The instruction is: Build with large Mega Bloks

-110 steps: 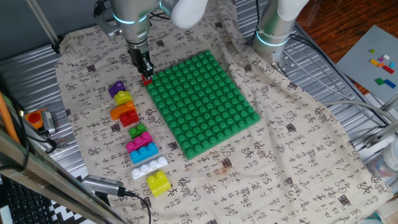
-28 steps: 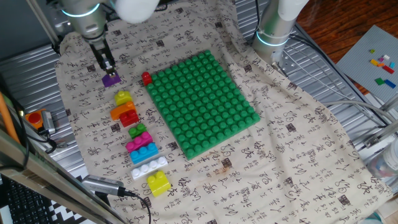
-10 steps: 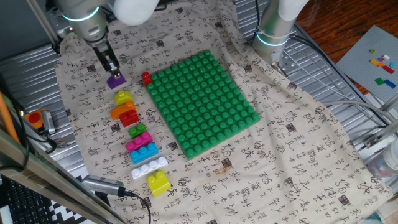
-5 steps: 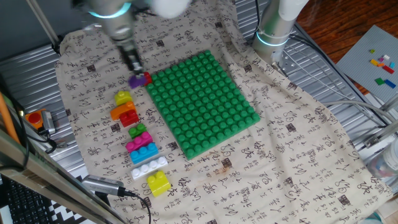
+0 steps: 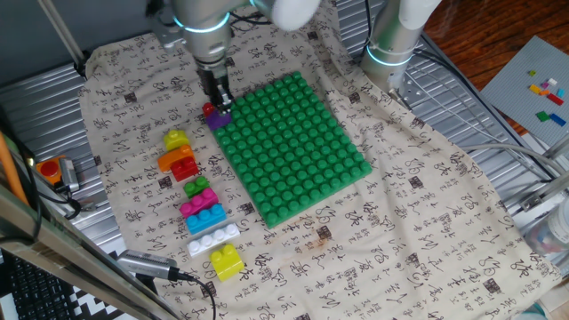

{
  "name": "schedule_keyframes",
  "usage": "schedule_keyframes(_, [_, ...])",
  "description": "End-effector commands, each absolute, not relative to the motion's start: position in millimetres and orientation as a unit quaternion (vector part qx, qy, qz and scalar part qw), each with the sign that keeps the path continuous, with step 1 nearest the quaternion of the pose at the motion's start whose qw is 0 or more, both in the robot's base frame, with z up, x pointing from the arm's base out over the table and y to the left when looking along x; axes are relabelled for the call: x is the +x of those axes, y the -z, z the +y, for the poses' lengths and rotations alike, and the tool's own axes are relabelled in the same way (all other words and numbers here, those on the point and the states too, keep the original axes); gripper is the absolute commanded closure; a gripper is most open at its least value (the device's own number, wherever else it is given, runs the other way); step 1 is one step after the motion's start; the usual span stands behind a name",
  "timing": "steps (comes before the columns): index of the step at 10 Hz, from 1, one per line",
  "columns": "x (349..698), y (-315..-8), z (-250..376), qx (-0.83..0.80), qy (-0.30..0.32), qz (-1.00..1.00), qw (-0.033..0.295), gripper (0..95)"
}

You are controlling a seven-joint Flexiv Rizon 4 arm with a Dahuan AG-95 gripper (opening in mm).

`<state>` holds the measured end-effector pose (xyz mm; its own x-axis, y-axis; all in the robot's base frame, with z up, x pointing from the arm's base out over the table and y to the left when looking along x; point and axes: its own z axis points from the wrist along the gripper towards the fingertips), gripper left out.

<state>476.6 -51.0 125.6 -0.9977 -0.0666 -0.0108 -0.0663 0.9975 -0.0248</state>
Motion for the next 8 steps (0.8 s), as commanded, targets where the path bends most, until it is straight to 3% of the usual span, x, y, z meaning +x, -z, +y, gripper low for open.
schedule_keyframes(1, [475.1, -120.1, -52.9, -0.034, 0.012, 0.999, 0.009, 95.0])
schedule_keyframes(8, [470.7, -97.0, -49.4, -0.038, 0.012, 0.999, 0.019, 95.0])
